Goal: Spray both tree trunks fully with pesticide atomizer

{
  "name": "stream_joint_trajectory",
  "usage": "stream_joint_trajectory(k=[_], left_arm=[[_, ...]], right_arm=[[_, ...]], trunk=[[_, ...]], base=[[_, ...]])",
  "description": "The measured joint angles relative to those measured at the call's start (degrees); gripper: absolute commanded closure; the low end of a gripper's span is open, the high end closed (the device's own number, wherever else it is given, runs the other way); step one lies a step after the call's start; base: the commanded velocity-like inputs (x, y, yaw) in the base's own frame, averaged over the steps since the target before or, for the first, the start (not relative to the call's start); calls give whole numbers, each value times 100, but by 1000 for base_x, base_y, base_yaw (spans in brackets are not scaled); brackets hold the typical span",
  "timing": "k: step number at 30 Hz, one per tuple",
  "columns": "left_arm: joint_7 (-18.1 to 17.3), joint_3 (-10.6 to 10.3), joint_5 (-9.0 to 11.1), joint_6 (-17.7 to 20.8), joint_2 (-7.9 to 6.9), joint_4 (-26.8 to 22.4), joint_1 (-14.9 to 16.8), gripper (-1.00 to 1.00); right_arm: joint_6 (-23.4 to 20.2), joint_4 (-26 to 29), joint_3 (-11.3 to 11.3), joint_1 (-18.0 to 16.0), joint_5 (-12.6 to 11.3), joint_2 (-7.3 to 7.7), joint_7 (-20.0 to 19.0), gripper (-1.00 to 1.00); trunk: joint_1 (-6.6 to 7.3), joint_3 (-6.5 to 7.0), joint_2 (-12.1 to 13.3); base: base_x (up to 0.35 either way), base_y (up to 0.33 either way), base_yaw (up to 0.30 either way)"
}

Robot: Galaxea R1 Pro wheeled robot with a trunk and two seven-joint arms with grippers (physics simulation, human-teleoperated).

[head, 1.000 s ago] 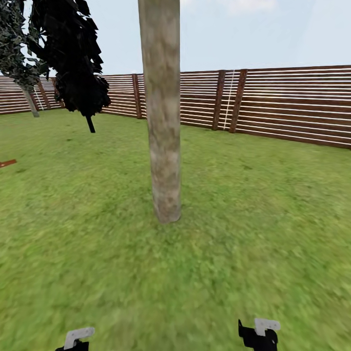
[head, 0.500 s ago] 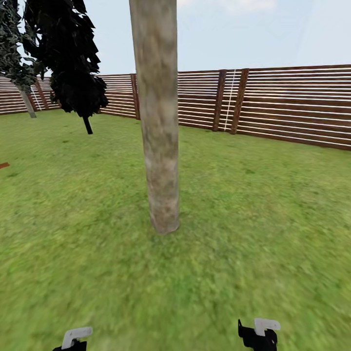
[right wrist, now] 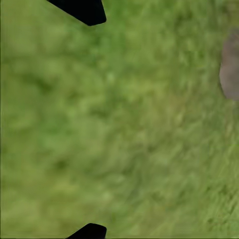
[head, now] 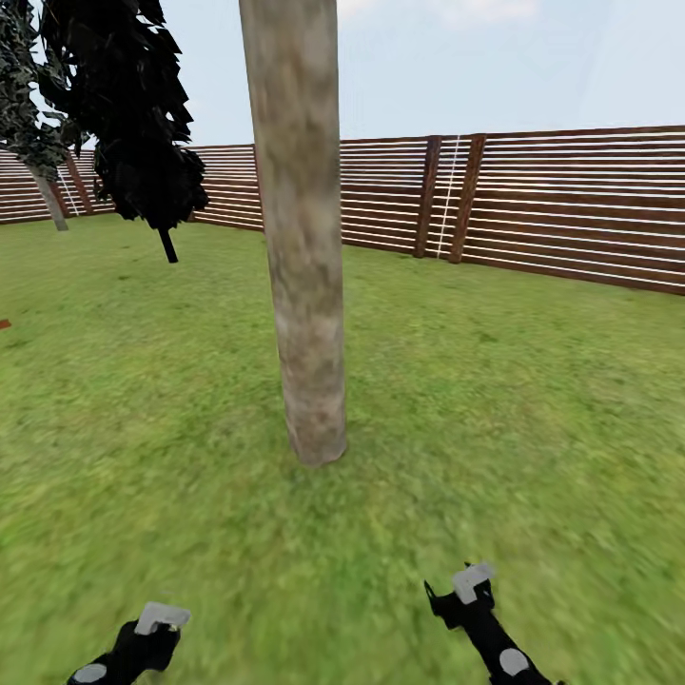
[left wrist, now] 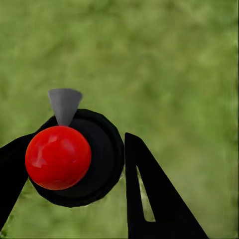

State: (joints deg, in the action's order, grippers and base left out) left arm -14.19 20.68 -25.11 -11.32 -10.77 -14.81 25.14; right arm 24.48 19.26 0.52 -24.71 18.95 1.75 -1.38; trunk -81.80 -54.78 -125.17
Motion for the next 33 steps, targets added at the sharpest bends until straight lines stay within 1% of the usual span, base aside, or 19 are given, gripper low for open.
stream_joint_trajectory(k=[1, 3, 5, 7, 9, 10, 12, 13, 14, 16, 19, 20, 22, 24, 25, 26, 30, 31, 33], left_arm=[[-287, 4, -260, 12, 2, -90, 43, 100], [-1201, 9, -957, 39, 18, -280, 218, 100], [-1785, 7, -1395, 43, 37, -334, 368, 100], [-2357, 10, -1911, 69, 52, -355, 553, 100], [-3021, 17, -2580, 219, 73, -369, 805, 100], [-3210, 20, -2775, 302, 87, -373, 878, 100], [-3480, 19, -3066, 423, 146, -377, 989, 100], [-3676, 17, -3386, 485, 292, -377, 1066, 100], [-3737, 10, -3604, 505, 415, -378, 1088, 100], [-3761, -11, -3807, 521, 517, -379, 1097, 100], [-3774, -32, -4029, 529, 694, -379, 1102, 100], [-3772, -38, -4075, 530, 743, -379, 1103, 100], [-3769, -40, -4189, 531, 815, -378, 1104, 100], [-3763, -39, -4273, 537, 828, -379, 1104, 100], [-3761, -37, -4294, 534, 847, -378, 1104, 100], [-3760, -34, -4300, 530, 930, -378, 1104, 100], [-3754, -42, -4325, 530, 1105, -385, 1104, 100], [-3751, -73, -4345, 526, 1132, -382, 1105, 100], [-3743, -305, -4442, 539, 1195, -383, 1105, 100]], right_arm=[[-90, 105, -14, 0, 114, -1, -259, -100], [-556, 372, -32, -44, 552, -1, -1204, -100], [-871, 590, -34, -137, 912, -3, -1787, -100], [-1102, 836, -36, -241, 1289, -7, -2374, -100], [-1260, 1092, -36, -358, 1606, -22, -3168, -100], [-1282, 1152, -37, -386, 1672, -35, -3417, -100], [-1304, 1221, -37, -424, 1776, -85, -3778, -100], [-1316, 1249, -43, -452, 1990, -197, -3986, -100], [-1320, 1255, -43, -458, 2171, -277, -4034, -100], [-1326, 1257, -42, -461, 2309, -333, -4053, -100], [-1329, 1259, -52, -463, 2398, -412, -4070, -100], [-1329, 1255, -56, -463, 2414, -476, -4072, 100], [-1329, 1251, -62, -463, 2431, -614, -4075, 100], [-1341, 1250, -89, -463, 2443, -659, -4101, 100], [-1444, 1253, -211, -463, 2493, -723, -4210, 100], [-1680, 1271, -447, -462, 2557, -808, -4363, 100], [-1758, 1288, -538, -469, 2582, -994, -4412, 100], [-1761, 1306, -542, -470, 2583, -1019, -4414, 100], [-1764, 1366, -547, -471, 2580, -1059, -4421, 100]], trunk=[[0, -1, 0], [0, 0, 0], [0, 0, 0], [0, 0, 0], [0, 0, 0], [0, 0, 0], [0, -1, 0], [0, -1, 0], [0, -1, 0], [0, -1, 0], [0, -1, 0], [0, -1, 0], [0, -1, 0], [0, -1, 0], [0, -1, 0], [0, -1, 0], [0, -1, 0], [0, -1, 0], [0, -1, 0]], base=[[0, 0, 0], [0, 0, 0], [0, 0, 0], [0, 0, 0], [0, 0, 0], [0, 0, 0], [0, 0, 0], [0, 0, 0], [0, 0, 0], [0, 0, 0], [0, 0, 0], [0, 0, 0], [0, 0, 0], [0, 0, 0], [0, 0, 0], [0, 0, 0], [0, 0, 0], [0, 0, 0], [0, 0, 0]])
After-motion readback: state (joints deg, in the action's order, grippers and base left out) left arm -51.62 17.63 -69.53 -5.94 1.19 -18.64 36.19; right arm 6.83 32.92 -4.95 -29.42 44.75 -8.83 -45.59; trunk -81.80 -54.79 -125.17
